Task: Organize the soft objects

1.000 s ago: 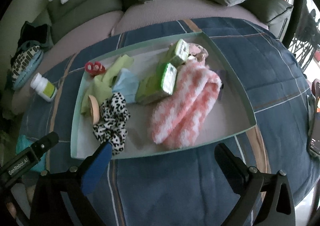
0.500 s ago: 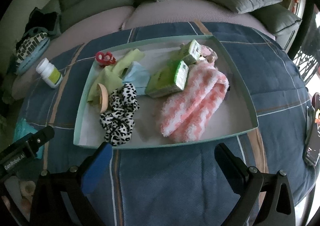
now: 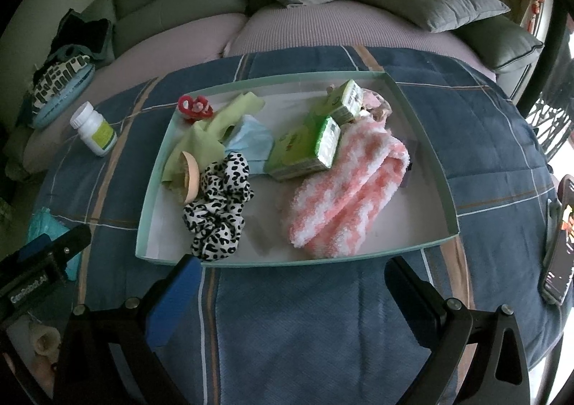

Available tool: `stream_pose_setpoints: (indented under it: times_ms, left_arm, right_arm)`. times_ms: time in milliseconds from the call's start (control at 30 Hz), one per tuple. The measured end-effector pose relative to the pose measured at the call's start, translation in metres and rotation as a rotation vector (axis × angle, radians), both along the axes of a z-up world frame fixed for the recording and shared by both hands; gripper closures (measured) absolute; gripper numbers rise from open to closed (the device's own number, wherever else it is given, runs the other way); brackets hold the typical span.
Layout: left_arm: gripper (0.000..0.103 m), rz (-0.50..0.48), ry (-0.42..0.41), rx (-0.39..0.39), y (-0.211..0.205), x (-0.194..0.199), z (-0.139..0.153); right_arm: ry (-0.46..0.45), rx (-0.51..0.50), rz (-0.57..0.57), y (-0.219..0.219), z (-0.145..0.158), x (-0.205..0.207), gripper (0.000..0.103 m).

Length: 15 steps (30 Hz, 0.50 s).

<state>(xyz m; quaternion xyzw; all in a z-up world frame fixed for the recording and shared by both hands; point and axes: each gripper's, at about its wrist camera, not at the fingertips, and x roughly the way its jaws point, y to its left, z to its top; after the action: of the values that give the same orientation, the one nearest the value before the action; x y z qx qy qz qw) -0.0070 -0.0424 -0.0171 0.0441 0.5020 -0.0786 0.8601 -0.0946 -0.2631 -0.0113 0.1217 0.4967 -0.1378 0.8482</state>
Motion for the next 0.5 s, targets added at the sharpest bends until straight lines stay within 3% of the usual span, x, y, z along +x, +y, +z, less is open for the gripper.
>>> stream_pose_setpoints:
  times_ms: [500]
  left_arm:
    - [0.012, -0.024, -0.009, 0.071, -0.0106, -0.0034, -0.004]
  right_arm:
    - [0.001, 0.006, -0.008, -0.0045, 0.0008, -0.0002, 0.0]
